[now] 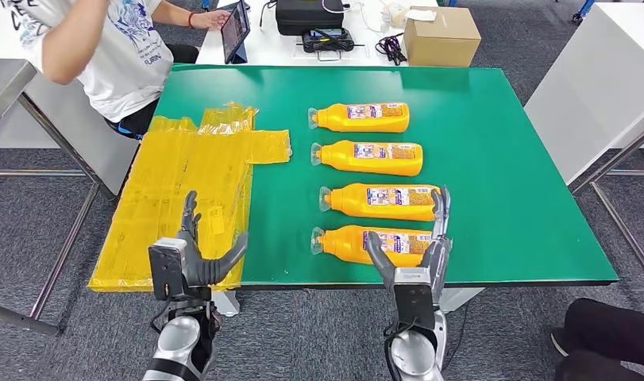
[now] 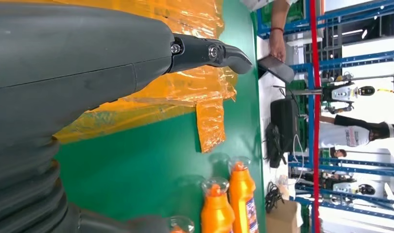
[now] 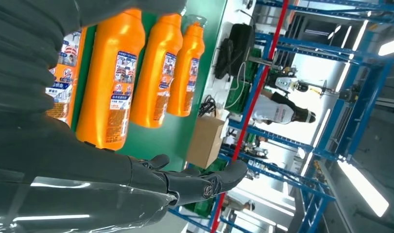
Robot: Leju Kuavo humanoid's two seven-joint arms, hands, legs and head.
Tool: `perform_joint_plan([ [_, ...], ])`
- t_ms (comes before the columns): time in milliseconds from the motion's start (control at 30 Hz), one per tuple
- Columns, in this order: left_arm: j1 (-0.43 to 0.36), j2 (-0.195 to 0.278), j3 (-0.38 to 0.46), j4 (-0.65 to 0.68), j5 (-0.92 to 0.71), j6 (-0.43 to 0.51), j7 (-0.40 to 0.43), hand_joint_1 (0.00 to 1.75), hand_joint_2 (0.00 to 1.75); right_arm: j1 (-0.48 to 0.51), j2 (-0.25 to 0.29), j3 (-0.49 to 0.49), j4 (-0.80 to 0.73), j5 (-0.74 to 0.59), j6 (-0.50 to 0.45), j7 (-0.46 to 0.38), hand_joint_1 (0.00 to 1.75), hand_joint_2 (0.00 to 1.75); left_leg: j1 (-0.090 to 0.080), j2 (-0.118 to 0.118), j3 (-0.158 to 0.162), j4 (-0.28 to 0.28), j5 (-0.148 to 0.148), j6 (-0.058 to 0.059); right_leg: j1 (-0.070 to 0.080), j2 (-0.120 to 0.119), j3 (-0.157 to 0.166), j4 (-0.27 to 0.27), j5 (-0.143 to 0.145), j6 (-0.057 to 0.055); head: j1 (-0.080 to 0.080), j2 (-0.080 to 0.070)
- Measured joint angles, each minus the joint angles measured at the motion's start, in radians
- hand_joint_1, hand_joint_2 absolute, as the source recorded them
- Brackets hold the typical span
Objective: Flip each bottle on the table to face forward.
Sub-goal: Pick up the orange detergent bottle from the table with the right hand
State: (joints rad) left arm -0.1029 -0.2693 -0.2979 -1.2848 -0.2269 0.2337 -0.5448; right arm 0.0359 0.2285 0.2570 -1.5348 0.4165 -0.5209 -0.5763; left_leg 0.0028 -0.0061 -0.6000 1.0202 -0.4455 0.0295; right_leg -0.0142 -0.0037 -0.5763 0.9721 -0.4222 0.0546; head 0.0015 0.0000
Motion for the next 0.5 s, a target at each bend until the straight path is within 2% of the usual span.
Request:
perform_joint_plan([
  [67,0.01,0.002,-0.007,-0.009,-0.027,0.004,0.0,0.0,1.75,-0.01,0.0,-0.006,0.013,-0.011,0.011,-0.005,0.04,1.75,0.0,0.0,0.0,0.0,0.0,0.0,0.0,0.0,0.0,0.0,0.0,0.0,0.0,0.0],
  [167,0.017,0.006,-0.022,-0.019,-0.069,0.008,0.0,0.0,1.75,-0.026,0.0,-0.013,0.035,-0.018,0.021,-0.016,0.16,1.75,0.0,0.0,0.0,0.0,0.0,0.0,0.0,0.0,0.0,0.0,0.0,0.0,0.0,0.0],
  [267,0.018,0.008,-0.038,-0.023,-0.095,0.008,-0.003,0.0,1.75,-0.041,0.0,-0.02,0.051,-0.015,0.026,-0.027,0.19,1.75,0.0,0.0,0.0,0.0,0.0,0.0,0.0,0.0,0.0,0.0,0.0,0.0,0.0,0.0],
  [400,0.018,0.009,-0.051,-0.028,-0.105,0.004,-0.006,0.0,1.75,-0.055,0.0,-0.027,0.063,-0.008,0.025,-0.032,0.0,1.75,0.0,0.0,0.0,0.0,0.0,0.0,0.0,0.0,0.0,0.0,0.0,0.0,0.0,0.0],
  [500,0.018,0.011,-0.055,-0.03,-0.11,-0.002,-0.006,0.0,1.75,-0.057,0.0,-0.029,0.066,0.002,0.017,-0.033,0.0,1.75,0.0,0.0,0.0,0.0,0.0,0.0,0.0,0.0,0.0,0.0,0.0,0.0,0.0,0.0],
])
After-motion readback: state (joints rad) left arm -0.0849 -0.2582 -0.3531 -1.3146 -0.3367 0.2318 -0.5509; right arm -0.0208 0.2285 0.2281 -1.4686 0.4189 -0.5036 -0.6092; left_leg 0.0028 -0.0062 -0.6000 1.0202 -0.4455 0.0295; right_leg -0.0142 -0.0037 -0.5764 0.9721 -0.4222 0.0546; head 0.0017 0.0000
